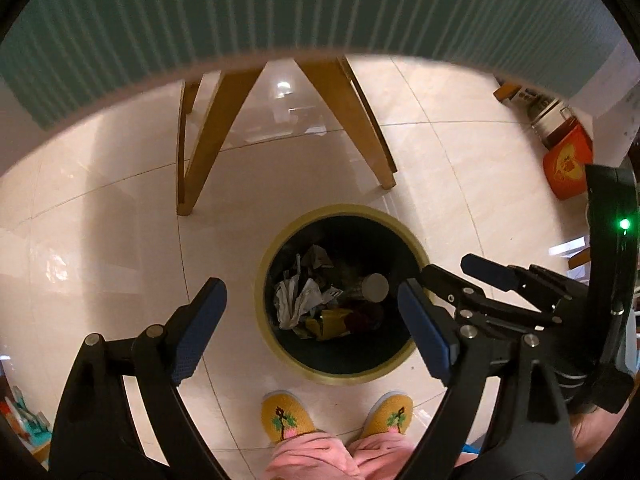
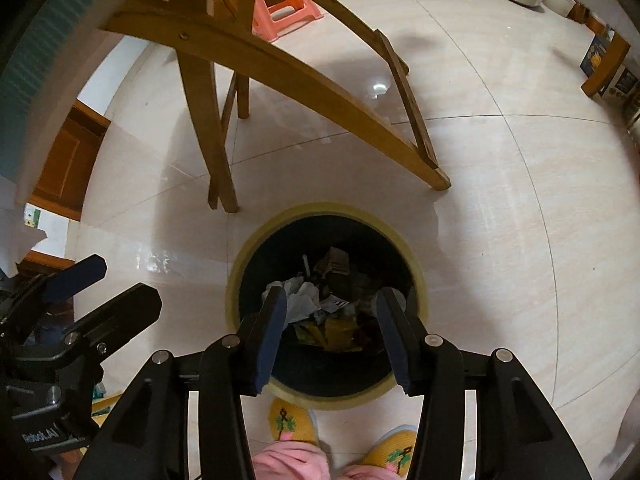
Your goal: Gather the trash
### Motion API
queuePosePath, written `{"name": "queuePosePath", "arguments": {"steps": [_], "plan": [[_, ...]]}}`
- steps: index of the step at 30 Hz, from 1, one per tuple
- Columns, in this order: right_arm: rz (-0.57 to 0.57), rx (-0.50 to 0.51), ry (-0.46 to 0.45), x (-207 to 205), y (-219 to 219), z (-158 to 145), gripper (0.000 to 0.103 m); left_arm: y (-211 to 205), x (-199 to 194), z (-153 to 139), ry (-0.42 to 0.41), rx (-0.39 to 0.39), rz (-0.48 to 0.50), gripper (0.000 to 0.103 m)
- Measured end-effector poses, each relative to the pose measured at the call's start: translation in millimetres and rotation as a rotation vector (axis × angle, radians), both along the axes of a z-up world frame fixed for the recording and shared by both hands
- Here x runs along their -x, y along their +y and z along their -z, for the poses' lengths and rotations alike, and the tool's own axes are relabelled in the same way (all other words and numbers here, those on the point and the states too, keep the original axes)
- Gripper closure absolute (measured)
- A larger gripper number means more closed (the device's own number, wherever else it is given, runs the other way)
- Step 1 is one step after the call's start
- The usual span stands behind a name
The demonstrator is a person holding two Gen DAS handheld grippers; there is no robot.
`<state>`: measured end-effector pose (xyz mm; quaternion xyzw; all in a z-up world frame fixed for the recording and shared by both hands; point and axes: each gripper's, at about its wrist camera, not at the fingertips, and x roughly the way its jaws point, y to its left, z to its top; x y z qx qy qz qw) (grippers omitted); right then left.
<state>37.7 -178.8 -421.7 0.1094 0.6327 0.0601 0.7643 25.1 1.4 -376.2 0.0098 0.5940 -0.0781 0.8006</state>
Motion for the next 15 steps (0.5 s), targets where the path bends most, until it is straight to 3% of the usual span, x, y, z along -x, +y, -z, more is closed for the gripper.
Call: {"name": "queuePosePath", "arguments": {"steps": [7, 15], "plan": [[0.021, -0.001, -0.028, 15, -6, -65, 0.055, -1, 18, -56, -0.012, 0.009, 0.003, 0.017], [0.038, -0.005, -0.051, 33, -10, -165, 0.055, -4, 42, -149, -0.032, 0.022, 0.014, 0.017]]}}
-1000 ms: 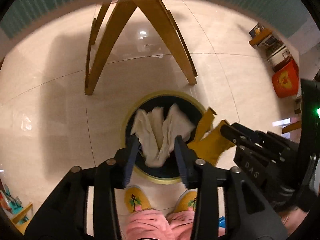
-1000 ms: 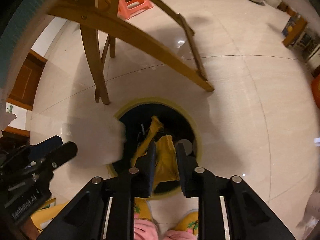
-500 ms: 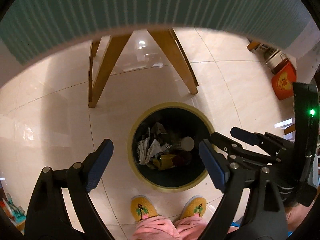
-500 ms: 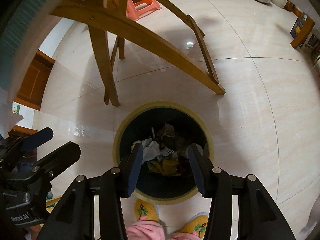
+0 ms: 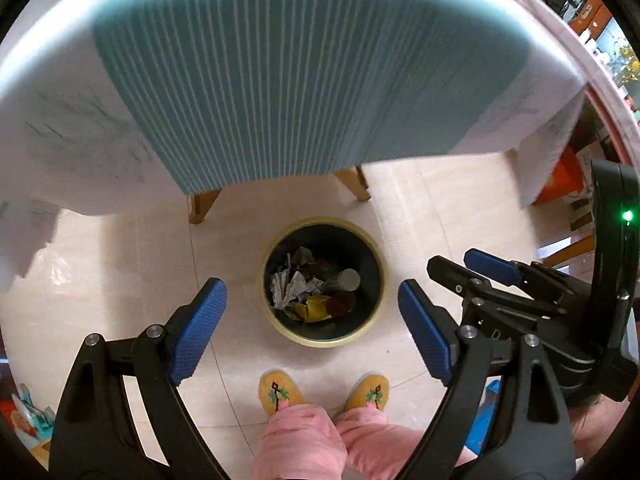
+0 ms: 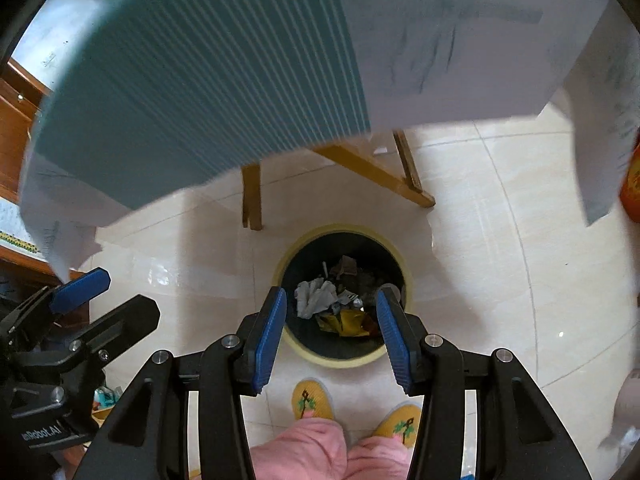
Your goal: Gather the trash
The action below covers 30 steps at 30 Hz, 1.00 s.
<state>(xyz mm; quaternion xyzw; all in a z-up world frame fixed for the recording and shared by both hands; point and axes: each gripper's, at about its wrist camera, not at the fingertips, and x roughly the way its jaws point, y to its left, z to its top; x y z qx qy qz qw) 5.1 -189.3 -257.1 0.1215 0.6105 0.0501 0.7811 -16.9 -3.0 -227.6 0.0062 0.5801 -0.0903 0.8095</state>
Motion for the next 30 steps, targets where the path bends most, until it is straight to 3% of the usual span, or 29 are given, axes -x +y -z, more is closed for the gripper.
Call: {"name": "queuePosePath", "arguments": {"steps": [17, 21, 30], "plan": [[0.023, 0.020, -0.139, 15, -2, -217, 0.055, 7, 2, -197, -0.123, 0.074, -0.037, 0.017], [0.017, 0.023, -0.184, 13, 0, -258, 0.047, 14, 2, -244, -0.176, 0.076, -0.052, 0.017], [0.009, 0.034, -0.291, 6, 12, -341, 0.045, 23, -2, -305, -0.259, 0.081, -0.101, 0.017]]}}
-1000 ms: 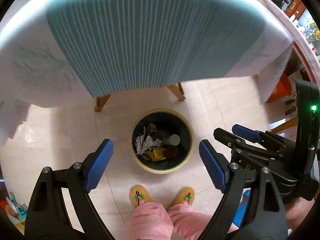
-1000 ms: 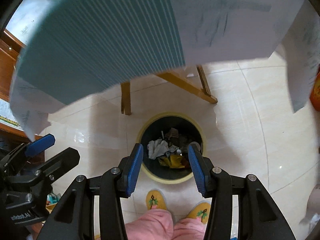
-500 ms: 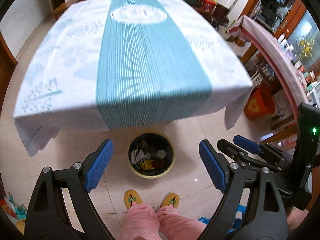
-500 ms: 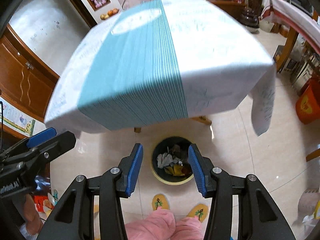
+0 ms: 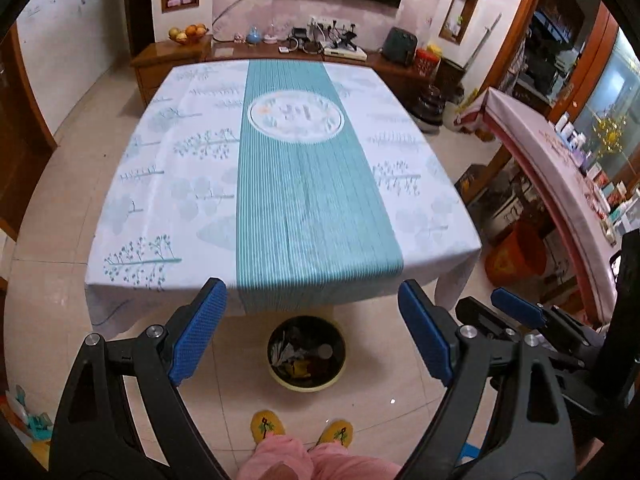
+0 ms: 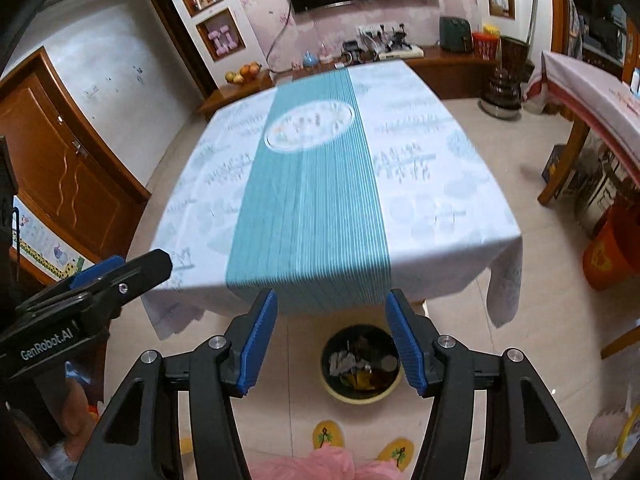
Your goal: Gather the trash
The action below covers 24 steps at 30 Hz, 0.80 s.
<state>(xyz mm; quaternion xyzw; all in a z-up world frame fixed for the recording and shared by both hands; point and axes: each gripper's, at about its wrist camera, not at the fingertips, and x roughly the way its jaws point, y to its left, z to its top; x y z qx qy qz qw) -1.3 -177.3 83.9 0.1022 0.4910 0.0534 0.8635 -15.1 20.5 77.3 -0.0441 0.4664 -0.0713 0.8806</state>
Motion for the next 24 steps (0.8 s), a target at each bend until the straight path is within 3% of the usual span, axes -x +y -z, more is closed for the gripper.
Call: {"name": "queuePosePath", "arguments": {"steps": [8, 13, 15, 24], "plan": [[0.018, 0.030, -0.051, -4, 6, -34, 0.036, -6, -2, -22, -0.051, -0.041, -0.049, 0.017], [0.039, 0.047, -0.055, -6, 0, -36, 0.033, -14, -5, -20, -0.058, -0.099, -0.065, 0.017], [0.053, 0.057, -0.059, -6, -3, -36, 0.026, -15, -5, -21, -0.062, -0.108, -0.072, 0.017], [0.054, 0.090, -0.071, -12, -4, -26, 0.026, -21, -11, -13, -0.034, -0.123, -0.081, 0.017]]}}
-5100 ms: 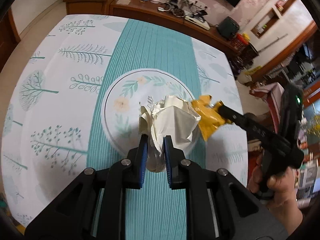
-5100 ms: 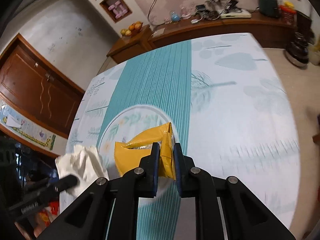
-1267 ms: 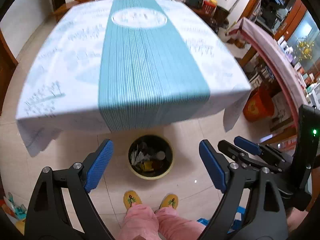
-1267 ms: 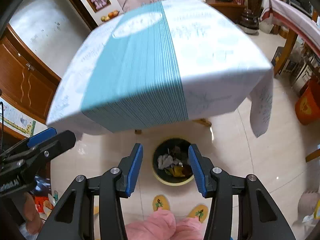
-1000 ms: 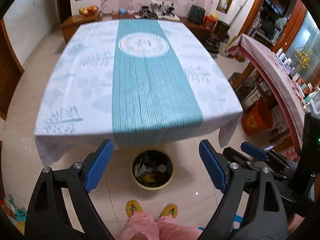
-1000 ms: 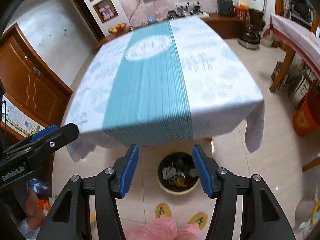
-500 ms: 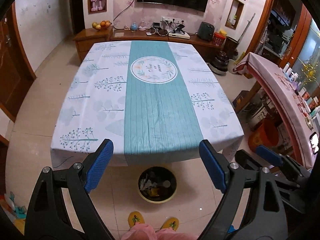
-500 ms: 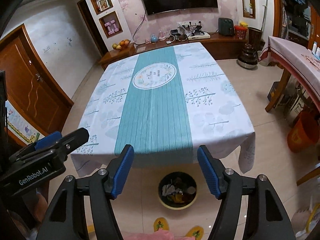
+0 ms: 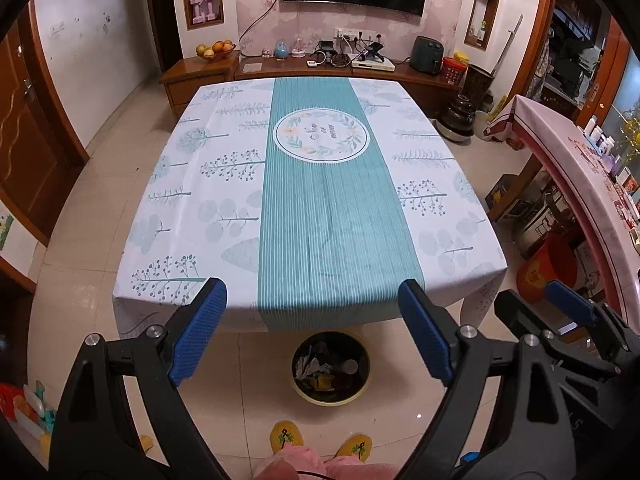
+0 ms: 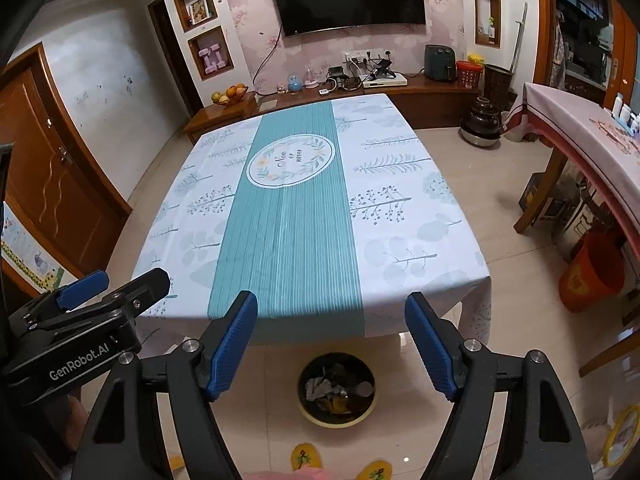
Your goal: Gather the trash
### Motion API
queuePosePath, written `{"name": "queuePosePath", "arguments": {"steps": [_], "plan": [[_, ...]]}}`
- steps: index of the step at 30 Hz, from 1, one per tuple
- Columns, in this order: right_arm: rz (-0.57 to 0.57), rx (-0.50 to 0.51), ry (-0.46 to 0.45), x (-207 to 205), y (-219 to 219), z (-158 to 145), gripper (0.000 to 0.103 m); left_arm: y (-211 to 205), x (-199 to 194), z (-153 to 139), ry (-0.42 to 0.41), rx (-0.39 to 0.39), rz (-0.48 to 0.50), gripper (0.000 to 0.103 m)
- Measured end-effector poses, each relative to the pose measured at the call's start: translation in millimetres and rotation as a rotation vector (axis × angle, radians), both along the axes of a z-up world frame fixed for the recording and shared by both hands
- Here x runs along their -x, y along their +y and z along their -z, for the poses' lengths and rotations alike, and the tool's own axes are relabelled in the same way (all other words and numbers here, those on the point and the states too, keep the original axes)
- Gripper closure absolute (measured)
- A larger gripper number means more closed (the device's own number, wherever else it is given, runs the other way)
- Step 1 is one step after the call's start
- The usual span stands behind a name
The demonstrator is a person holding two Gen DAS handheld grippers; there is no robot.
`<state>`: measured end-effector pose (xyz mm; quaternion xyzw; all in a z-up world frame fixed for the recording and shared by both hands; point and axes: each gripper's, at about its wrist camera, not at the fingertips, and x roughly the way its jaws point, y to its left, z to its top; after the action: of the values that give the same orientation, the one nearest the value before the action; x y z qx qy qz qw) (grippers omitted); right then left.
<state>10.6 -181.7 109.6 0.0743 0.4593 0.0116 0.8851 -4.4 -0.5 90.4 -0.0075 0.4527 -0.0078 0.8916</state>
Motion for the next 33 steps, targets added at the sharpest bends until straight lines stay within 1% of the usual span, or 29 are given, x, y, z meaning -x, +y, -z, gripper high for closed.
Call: {"name": "queuePosePath", "arguments": {"steps": [14, 33], "plan": [[-0.036, 0.016, -0.006, -14, 1, 8, 0.026, 2, -6, 6, 0.012, -0.003, -0.014, 0.017], [-0.042, 0.021, -0.008, -23, -2, 10, 0.026, 0, -11, 14, 0.031, 0.006, -0.038, 0.017]]}}
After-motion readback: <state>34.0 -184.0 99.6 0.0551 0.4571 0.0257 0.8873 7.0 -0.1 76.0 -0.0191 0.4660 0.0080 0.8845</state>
